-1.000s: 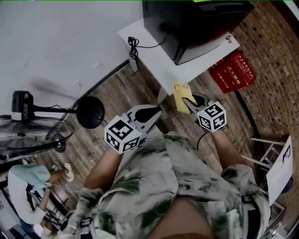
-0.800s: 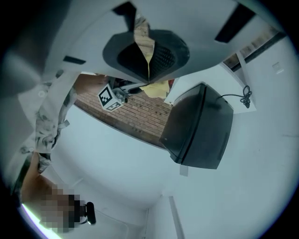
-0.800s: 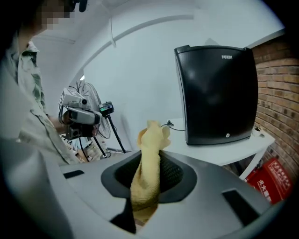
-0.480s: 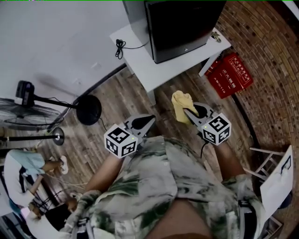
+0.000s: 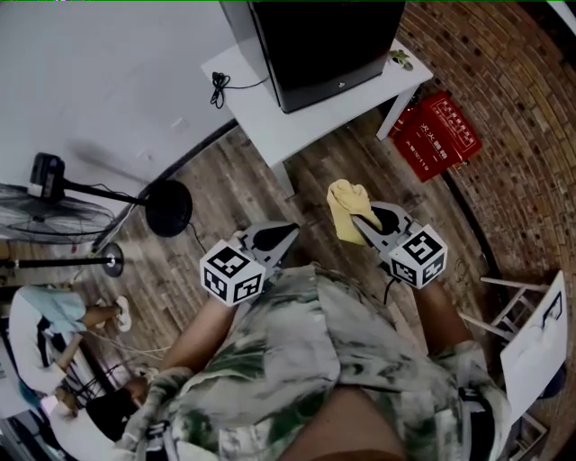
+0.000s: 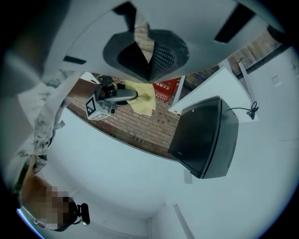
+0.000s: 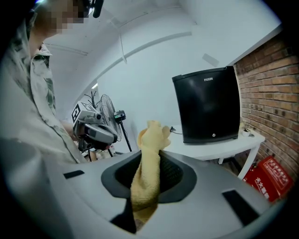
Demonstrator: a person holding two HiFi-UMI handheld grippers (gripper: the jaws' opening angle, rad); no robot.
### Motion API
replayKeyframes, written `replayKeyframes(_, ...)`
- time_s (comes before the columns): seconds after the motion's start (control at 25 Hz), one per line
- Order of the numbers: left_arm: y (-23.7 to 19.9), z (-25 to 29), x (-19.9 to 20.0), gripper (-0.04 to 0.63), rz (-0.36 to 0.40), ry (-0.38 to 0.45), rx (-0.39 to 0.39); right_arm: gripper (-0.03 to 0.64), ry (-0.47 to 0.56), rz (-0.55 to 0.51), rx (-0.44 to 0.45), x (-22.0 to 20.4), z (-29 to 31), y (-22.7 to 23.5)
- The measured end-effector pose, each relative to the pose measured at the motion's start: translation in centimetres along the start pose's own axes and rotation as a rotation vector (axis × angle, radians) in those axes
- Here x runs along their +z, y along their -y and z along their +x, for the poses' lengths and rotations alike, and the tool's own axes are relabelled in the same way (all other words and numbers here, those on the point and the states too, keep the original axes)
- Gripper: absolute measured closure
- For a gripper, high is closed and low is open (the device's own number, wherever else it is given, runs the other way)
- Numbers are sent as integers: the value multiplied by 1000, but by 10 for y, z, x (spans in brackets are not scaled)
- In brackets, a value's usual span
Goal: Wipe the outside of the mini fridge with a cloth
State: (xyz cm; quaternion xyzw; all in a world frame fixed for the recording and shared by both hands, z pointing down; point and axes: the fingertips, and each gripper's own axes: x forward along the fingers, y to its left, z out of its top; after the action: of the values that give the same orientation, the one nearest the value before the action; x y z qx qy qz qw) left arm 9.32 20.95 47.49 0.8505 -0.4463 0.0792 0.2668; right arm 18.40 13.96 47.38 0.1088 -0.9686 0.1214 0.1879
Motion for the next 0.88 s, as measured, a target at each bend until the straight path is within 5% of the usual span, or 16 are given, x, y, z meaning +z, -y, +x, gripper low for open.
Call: replayKeyframes(0.88, 39, 11, -14, 569, 86, -63, -12, 522, 33, -18, -8, -10, -44, -14)
